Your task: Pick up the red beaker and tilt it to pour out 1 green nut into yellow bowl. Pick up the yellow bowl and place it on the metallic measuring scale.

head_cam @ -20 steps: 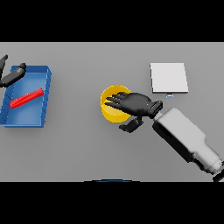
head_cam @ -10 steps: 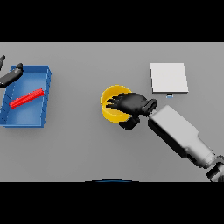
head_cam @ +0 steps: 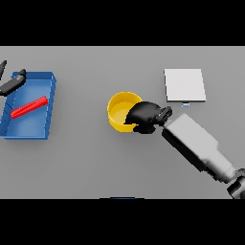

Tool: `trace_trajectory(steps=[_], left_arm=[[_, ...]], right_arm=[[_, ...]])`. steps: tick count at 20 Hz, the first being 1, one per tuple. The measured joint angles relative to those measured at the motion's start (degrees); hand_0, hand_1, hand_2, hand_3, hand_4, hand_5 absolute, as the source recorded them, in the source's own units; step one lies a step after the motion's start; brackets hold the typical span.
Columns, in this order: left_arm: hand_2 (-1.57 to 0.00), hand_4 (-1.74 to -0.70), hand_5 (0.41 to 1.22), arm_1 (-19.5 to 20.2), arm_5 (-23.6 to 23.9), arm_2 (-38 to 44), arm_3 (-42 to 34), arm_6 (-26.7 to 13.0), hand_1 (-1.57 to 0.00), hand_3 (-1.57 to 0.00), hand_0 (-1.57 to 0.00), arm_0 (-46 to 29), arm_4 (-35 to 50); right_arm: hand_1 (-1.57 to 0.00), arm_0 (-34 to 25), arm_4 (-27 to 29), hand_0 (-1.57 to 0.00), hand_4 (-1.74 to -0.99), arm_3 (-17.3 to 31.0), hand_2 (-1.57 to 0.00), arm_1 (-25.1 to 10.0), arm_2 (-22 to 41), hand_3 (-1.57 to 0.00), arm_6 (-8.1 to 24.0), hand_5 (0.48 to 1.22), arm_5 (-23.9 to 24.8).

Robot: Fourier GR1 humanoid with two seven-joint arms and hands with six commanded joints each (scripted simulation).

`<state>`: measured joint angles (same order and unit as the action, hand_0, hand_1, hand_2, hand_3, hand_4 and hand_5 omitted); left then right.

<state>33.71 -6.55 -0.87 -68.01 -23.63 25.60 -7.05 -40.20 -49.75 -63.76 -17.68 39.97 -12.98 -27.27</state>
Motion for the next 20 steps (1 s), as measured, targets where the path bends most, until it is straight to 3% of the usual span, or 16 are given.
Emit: trace_trajectory(steps=[4, 6, 8, 10, 13, 18, 20], left_arm=[[0.00, -0.79, 0.704, -0.14, -0.13, 0.08, 0.47, -0.09, 0.00, 0.00, 0.00, 0.30, 0.16], [0.00, -0.78, 0.704, 0.09, -0.27, 0.11, 0.27, 0.04, 0.00, 0.00, 0.00, 0.43, 0.17], [0.00, -0.77, 0.706, -0.02, 0.32, -0.23, -0.25, -0.10, 0.00, 0.00, 0.00, -0.07, -0.38], [0.00, -0.77, 0.705, 0.04, -0.02, -0.54, -0.81, 0.14, 0.00, 0.00, 0.00, 0.12, -0.39], [0.00, -0.78, 0.702, 0.02, -0.07, 0.10, -0.66, 0.22, 0.00, 0.00, 0.00, 0.15, 0.36], [0.00, -0.80, 0.704, -0.20, -0.48, 0.51, 0.12, 0.32, 0.00, 0.00, 0.00, 0.34, 1.11], [0.00, -0.81, 0.710, -0.04, -0.80, 0.78, -0.37, 0.16, 0.00, 0.00, 0.00, 0.46, 1.65]], right_arm=[[-1.49, 0.35, 0.71, -1.49, -1.714, -1.73, -1.36, -0.80, -0.19, -1.20, 1.73, 1.203, -1.83], [-1.52, -0.05, 1.55, -1.52, -1.724, -3.41, -1.41, -1.68, -1.01, -1.18, 1.31, 1.209, -2.51], [-1.54, -0.65, 2.12, -1.54, -1.730, -4.50, -1.45, -2.13, -1.78, -1.17, 2.99, 1.214, -3.90], [-1.55, -1.12, 3.32, -1.55, -1.734, -6.54, -1.48, -3.59, -3.30, -1.16, 3.01, 1.216, -5.23], [-1.56, -1.42, 4.15, -1.56, -1.737, -9.75, -1.43, -5.08, -4.57, -1.22, 5.84, 1.219, -7.64], [-1.57, 0.52, 4.41, -1.52, -1.740, -14.50, -1.52, -9.41, -6.37, -1.18, 6.86, 1.219, -7.83], [-1.57, 0.73, 4.62, -1.54, -1.740, -14.40, -1.49, -10.54, -7.84, -1.19, 8.76, 1.220, -7.57]])
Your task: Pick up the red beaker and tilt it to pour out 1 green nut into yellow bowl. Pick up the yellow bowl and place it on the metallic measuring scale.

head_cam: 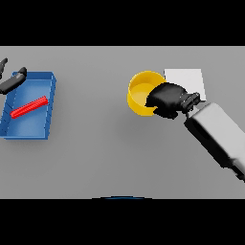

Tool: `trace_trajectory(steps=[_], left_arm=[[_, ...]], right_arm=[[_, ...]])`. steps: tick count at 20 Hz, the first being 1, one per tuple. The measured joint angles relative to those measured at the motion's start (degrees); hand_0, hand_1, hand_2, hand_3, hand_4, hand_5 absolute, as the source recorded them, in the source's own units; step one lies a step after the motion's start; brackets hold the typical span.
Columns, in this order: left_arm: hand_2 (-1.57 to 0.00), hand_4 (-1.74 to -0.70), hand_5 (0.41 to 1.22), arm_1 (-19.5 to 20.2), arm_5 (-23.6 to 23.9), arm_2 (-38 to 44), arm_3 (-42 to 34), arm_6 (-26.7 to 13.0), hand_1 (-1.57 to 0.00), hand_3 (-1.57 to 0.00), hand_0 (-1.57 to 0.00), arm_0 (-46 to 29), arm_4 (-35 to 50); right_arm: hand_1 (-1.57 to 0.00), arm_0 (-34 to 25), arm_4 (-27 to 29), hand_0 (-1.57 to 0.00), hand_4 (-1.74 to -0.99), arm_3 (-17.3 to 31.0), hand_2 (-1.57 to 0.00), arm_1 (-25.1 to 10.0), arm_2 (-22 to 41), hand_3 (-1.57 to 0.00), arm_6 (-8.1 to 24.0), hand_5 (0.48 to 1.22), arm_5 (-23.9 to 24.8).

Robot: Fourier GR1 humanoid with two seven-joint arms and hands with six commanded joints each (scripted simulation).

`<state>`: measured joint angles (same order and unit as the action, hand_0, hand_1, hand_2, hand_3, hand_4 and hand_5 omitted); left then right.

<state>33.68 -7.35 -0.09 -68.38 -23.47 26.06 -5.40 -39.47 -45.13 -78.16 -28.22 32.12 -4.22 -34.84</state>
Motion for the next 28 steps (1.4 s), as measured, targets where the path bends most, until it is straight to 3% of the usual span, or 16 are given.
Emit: trace_trajectory(steps=[2, 10, 16, 21, 28], left_arm=[[0.00, -0.83, 0.723, -0.02, -0.13, 0.20, -0.88, -1.57, 0.00, 0.00, 0.00, 0.21, 0.61], [0.00, -0.85, 0.758, -0.24, 0.48, 0.32, -2.68, -4.77, 0.00, 0.00, 0.00, -0.26, 1.02], [0.00, -0.86, 0.779, 0.17, 0.40, 0.46, -5.57, -6.95, 0.00, 0.00, 0.00, -2.23, 1.77], [0.00, -0.86, 0.804, -0.14, 0.59, -0.36, -4.22, -6.87, 0.00, 0.00, 0.00, -1.23, 0.55], [0.00, -0.84, 0.788, -0.30, 0.54, -0.50, -5.21, -7.28, 0.00, 0.00, 0.00, -2.35, 0.82]], right_arm=[[-1.57, -0.50, -0.22, -1.55, -1.741, 0.80, -1.50, -1.36, -1.22, -1.17, -0.30, 1.220, 1.71], [-1.57, -4.67, -1.09, -1.57, -1.741, 13.29, -1.56, -4.66, -5.67, -1.15, -3.57, 1.221, 10.71], [-1.57, -7.37, -1.70, -1.57, -1.741, 25.12, -1.50, -3.84, -7.35, -1.18, -4.23, 1.221, 15.17], [-1.57, -8.50, -2.14, -1.57, -1.741, 33.84, -1.40, -2.16, -7.94, -1.34, -6.46, 1.221, 19.03], [-1.57, -8.86, -1.65, -1.57, -1.741, 37.96, -1.38, -1.07, -8.11, -1.42, -6.98, 1.221, 19.24]])
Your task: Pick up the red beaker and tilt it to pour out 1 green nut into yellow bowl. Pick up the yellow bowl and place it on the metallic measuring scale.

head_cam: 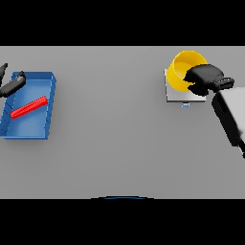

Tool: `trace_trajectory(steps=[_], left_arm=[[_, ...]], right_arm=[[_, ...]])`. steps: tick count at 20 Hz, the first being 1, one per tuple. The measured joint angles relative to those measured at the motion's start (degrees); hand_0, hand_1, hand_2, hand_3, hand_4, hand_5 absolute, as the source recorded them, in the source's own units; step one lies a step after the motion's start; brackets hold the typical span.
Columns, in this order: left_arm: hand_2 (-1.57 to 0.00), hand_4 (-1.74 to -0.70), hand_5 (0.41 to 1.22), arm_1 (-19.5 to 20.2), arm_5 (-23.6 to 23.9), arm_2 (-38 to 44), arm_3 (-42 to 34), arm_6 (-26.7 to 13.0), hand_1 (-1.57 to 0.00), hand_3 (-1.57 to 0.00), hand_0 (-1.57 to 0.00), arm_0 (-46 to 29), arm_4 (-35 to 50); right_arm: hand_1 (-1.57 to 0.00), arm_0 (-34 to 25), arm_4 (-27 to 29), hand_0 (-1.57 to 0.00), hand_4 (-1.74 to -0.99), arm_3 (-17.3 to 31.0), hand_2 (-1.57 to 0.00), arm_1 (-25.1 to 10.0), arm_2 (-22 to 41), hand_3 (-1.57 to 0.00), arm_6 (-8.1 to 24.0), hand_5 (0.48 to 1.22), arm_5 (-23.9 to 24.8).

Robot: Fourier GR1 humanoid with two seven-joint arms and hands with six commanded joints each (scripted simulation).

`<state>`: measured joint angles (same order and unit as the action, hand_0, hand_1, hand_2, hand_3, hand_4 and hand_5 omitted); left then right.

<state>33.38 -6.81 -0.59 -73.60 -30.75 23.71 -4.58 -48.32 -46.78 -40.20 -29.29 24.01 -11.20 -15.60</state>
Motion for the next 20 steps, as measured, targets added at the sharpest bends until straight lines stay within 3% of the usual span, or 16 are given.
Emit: trace_trajectory(steps=[1, 3, 4, 5, 8, 11, 15, 20], left_arm=[[0.00, -0.84, 0.783, 0.07, 0.15, -0.04, -0.35, -0.01, 0.00, 0.00, 0.00, -0.24, -0.12], [0.00, -0.84, 0.779, 0.04, 0.12, 0.05, 1.20, -0.52, 0.00, 0.00, 0.00, 1.50, -0.40], [0.00, -0.84, 0.775, 0.00, 0.13, -0.15, 0.84, 0.01, 0.00, 0.00, 0.00, 1.39, -0.50], [0.00, -0.84, 0.773, 0.17, -0.06, -0.01, 0.90, 0.10, 0.00, 0.00, 0.00, 1.38, -0.36], [0.00, -0.83, 0.768, 0.16, -0.36, 0.04, 1.39, -0.54, 0.00, 0.00, 0.00, 1.36, -0.21], [0.00, -0.84, 0.760, -0.44, -0.14, 0.13, 0.75, 0.09, 0.00, 0.00, 0.00, 1.35, 0.37], [0.00, -0.83, 0.752, -0.02, -0.45, 0.30, 1.18, -0.81, 0.00, 0.00, 0.00, 1.90, 0.37], [0.00, -0.83, 0.760, -0.11, -0.62, 0.09, 1.06, 0.41, 0.00, 0.00, 0.00, 1.12, 0.32]], right_arm=[[-1.57, 0.25, -0.25, -1.57, -1.741, 0.70, -1.37, 0.13, 0.16, -1.45, 0.08, 1.221, 0.55], [-1.50, 0.34, -0.22, -1.57, -1.741, 0.86, -1.44, 0.29, 0.29, -1.25, 0.01, 1.221, 0.83], [-1.43, 0.03, 0.10, -1.56, -1.682, 0.75, -1.34, -0.12, 0.06, -1.11, -0.56, 1.221, 0.25], [-1.28, 0.59, 0.05, -1.47, -1.632, 0.72, -1.18, -0.32, 0.16, -0.96, -0.45, 1.145, 0.22], [-0.81, 0.17, 1.65, -0.95, -1.535, 0.54, -0.71, 0.54, -0.98, -0.58, 1.26, 0.965, -1.47], [-0.46, -0.48, 2.71, -0.48, -1.485, 1.66, -0.38, 0.64, -1.92, -0.32, 1.50, 0.863, -3.09], [-0.19, -0.19, 2.19, -0.20, -1.435, 1.42, -0.15, 0.31, -1.20, -0.13, 1.37, 0.817, -3.72], [-0.06, -0.36, 1.38, -0.06, -1.390, 1.59, -0.05, -0.21, -0.33, -0.04, 1.51, 0.779, -4.70]])
